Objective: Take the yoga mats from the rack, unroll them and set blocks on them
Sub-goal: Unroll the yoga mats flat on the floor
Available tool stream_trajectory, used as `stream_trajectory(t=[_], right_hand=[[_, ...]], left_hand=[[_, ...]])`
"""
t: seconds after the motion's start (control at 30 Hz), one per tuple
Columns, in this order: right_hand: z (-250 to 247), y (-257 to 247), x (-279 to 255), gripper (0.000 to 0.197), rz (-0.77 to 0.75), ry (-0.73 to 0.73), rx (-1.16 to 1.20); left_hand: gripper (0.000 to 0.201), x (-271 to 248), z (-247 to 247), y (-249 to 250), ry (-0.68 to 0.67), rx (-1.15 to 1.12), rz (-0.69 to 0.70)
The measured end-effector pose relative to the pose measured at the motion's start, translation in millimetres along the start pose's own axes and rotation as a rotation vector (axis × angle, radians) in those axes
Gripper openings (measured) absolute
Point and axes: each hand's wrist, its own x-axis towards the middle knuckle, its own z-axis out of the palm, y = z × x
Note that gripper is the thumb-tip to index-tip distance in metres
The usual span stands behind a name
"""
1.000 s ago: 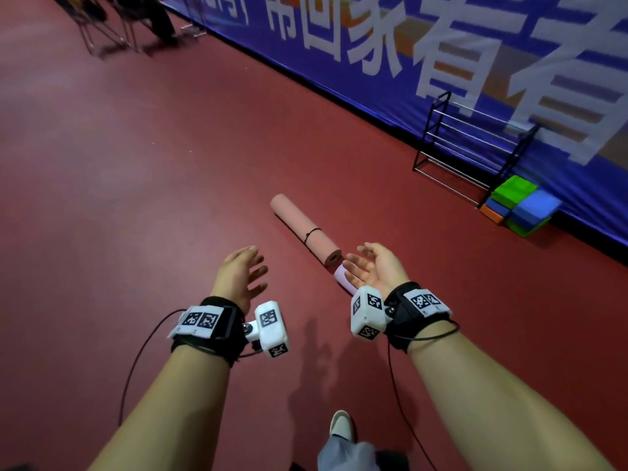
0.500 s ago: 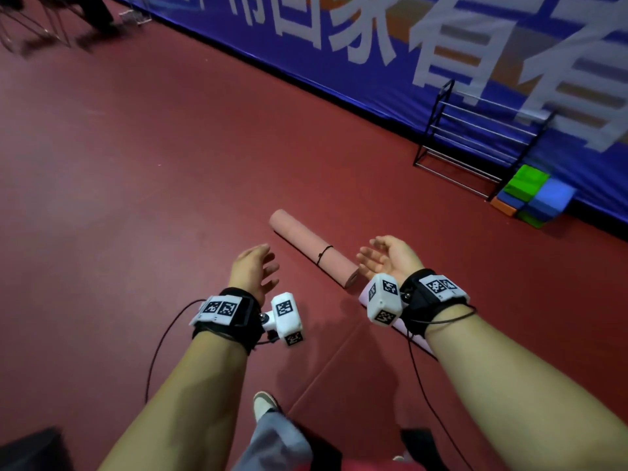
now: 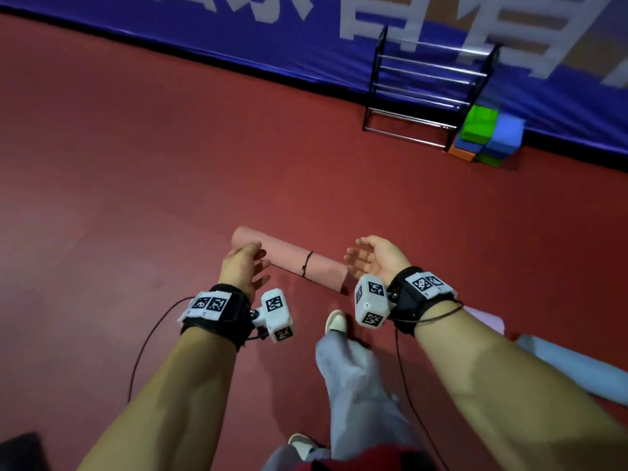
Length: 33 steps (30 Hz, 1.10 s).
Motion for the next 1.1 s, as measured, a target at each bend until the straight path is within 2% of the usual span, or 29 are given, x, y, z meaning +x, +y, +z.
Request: stream_trajectory(t=[0.13,0.17,0.3,0.4,0.5,0.57,0.63,0.7,0.83,0.9,0.97,1.03,1.1], right_hand=[[25.0,-18.9,81.1,0.011,0.065,0.048,-0.033],[36.7,-24.2,114.3,0.011,0.096,0.057,-0.054],[60.0,-25.0,201.5,0.009,0.182,0.118,-0.11],[68.3,-9.3,262.1,0.011,0.211,0.142,-0.121],[68.7,25.7,339.6,0.015,0.22,0.162,-0.174],[65.1,50.3,386.0,0.01,0.21,0.181,-0.226],[58.4,84.2,445.1,0.005,0.155,0.186,-0.288],[47.2,116.8,510.9,0.014,0.098,0.18,-0.345],[37.1,172.9,632.1,0.02,-0.023,0.135,-0.829],[36.6,187.1,670.6,0.018,-0.115,0.131,-1.11],[36.4,201.7,697.5,0.034,-0.142,0.071,-1.304],[34.7,206.5,712.0,0.047,-0.162,0.062,-1.414],[32.1,214.4,720.4,0.051,-0.228,0.123,-1.494]], left_hand=[[0.014,79.8,13.5,11.1,0.037,0.064,-0.031],[0.016,114.1,17.1,14.8,0.049,0.078,-0.042],[0.013,202.7,27.3,7.1,0.048,0.154,-0.1],[0.009,261.8,33.4,-16.9,0.044,0.217,-0.14],[0.004,332.2,34.4,-60.8,0.04,0.274,-0.153],[0.011,379.7,34.3,-94.5,0.018,0.331,-0.128],[0.02,435.7,34.1,-139.0,-0.02,0.388,-0.076],[0.025,492.9,37.1,-185.2,-0.045,0.435,-0.008],[0.027,595.3,41.8,-274.6,-0.076,0.528,0.145],[0.026,629.4,45.7,-301.3,-0.091,0.58,0.241],[0.023,650.1,48.1,-325.4,-0.124,0.619,0.328],[0.022,664.8,53.6,-337.7,-0.171,0.693,0.493],[0.024,679.8,55.4,-349.4,-0.221,0.832,0.644]])
